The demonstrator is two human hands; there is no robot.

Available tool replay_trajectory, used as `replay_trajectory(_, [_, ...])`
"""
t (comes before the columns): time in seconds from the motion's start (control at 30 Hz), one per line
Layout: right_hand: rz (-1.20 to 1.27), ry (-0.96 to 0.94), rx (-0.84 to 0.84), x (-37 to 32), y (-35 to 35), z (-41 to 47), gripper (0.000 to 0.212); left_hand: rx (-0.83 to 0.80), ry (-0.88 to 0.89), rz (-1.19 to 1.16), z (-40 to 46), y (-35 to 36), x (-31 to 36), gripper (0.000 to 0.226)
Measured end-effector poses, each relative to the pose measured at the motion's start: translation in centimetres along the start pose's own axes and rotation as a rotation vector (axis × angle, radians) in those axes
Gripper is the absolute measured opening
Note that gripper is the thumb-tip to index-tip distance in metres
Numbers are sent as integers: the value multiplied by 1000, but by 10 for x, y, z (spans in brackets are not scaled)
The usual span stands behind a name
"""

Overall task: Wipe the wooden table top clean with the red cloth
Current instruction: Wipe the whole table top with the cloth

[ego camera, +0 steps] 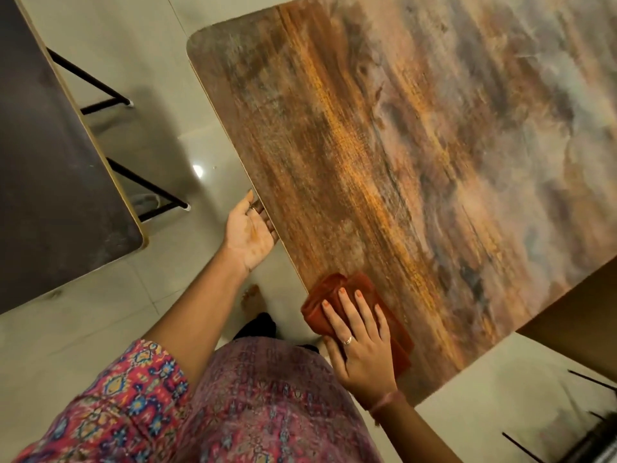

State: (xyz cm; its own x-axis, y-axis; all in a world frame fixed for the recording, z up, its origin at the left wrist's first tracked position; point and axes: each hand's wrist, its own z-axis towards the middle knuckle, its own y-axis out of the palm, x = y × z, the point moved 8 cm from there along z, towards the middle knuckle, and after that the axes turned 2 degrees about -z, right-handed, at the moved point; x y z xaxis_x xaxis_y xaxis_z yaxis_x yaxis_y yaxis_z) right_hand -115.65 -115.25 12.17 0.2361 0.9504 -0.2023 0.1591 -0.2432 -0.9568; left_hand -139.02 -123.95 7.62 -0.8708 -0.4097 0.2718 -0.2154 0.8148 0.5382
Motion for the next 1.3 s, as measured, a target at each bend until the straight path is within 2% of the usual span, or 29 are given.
replay_trajectory(0.2, [-68, -24, -81, 28, 12, -80, 54, -4, 19, -83, 5, 10, -7, 50])
replay_trajectory(0.33, [-26, -27, -90, 27, 9, -70, 52, 52, 37, -71, 9, 5, -7, 46])
replay_trajectory(0.53, [-3, -10, -14, 3, -13, 58, 55, 23, 9, -84, 11, 4, -8, 48])
replay_trajectory(0.7, [-7, -66, 26, -16, -37, 165, 53, -5, -46, -121, 13, -1, -7, 52])
replay_trajectory(0.97, [-11, -126, 20, -63, -55, 289, 52, 4, -128, -222, 4, 2, -7, 50])
replay_trajectory(1.13, [-8, -145, 46, -103, -66, 366, 52, 102, -119, -78, 3, -4, -1, 40])
replay_trajectory(1.3, [11, -135, 45, -125, -74, 415, 52, 80, -134, -46, -1, -12, -5, 42])
